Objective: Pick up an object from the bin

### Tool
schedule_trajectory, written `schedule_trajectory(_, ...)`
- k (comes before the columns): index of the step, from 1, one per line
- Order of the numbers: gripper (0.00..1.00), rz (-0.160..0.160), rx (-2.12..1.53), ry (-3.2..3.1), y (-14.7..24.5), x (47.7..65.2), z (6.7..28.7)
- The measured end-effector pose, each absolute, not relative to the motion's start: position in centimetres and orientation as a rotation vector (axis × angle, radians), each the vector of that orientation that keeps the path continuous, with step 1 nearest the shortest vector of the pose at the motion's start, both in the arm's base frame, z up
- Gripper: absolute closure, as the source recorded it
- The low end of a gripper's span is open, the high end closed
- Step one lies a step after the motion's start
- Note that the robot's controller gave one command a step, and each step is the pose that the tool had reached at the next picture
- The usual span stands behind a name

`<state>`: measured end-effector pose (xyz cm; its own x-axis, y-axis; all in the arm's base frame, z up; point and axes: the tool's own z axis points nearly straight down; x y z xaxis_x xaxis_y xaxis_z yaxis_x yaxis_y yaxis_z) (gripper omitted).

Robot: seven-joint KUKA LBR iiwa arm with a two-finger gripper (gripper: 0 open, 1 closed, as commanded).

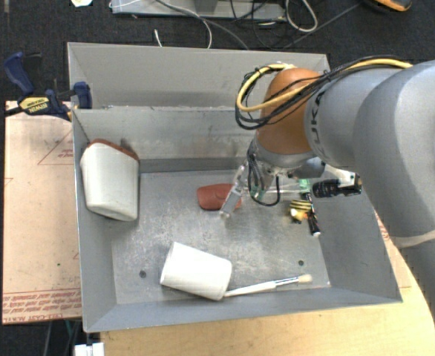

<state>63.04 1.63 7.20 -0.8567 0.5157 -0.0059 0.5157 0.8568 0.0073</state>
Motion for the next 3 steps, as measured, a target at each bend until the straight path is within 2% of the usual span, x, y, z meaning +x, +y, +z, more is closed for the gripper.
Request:
schedule_trajectory(1, 1.00, 0.010, 0.862, 3.014, 2.1, 63.2, 10.2)
schedule_trajectory(3, 1.00, 0.016, 0.961, 2.978, 1.4, 64.5, 7.1)
